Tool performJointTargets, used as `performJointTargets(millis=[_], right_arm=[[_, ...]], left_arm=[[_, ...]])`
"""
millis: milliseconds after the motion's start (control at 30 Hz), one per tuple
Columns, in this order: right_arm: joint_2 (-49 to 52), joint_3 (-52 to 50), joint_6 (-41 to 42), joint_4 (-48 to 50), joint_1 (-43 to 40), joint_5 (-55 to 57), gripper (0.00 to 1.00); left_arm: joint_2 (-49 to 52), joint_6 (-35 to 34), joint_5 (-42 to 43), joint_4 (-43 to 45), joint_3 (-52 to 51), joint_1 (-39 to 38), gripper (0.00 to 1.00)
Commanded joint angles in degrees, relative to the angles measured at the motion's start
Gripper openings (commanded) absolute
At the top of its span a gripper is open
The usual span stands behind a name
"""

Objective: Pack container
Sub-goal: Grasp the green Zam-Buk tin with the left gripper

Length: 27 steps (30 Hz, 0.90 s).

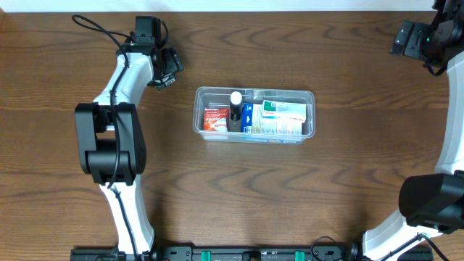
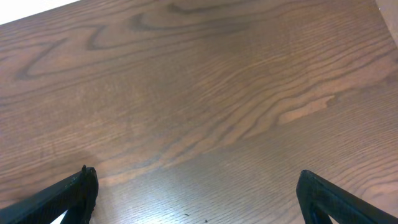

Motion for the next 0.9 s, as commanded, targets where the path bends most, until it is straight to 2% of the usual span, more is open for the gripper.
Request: performJointTargets(millis=[0,467,533,633,700,867], right_arm=[[0.1,0.3,0.6,-0.1,-0.4,0.3,0.99],[0.1,0.3,0.6,-0.1,-0.4,0.4,0.99],[0.1,0.3,0.6,-0.1,-0.4,0.3,0.99],[0.1,0.3,0.6,-0.1,-0.4,0.3,0.99],[0.1,0.3,0.6,-0.1,-0.4,0.4,0.99],[0.1,0.3,0.6,-0.1,-0.4,0.4,0.99]], left_arm=[[3.1,-2.1,-0.7,-0.1,0.3,0.2,0.87],[3.8,-2.1,-2.7,0.1,0.3,0.3,0.86],[3.8,-2.1,-2.7,0.2,0.3,0.3,0.8],[3.8,-2.1,-2.7,0.4,0.3,0.3,0.61],[3.8,-2.1,-2.6,0.4,0.3,0.3,0.58],[3.5,-2.1,-2.6,-0.7,0.4,0.3,0.58]])
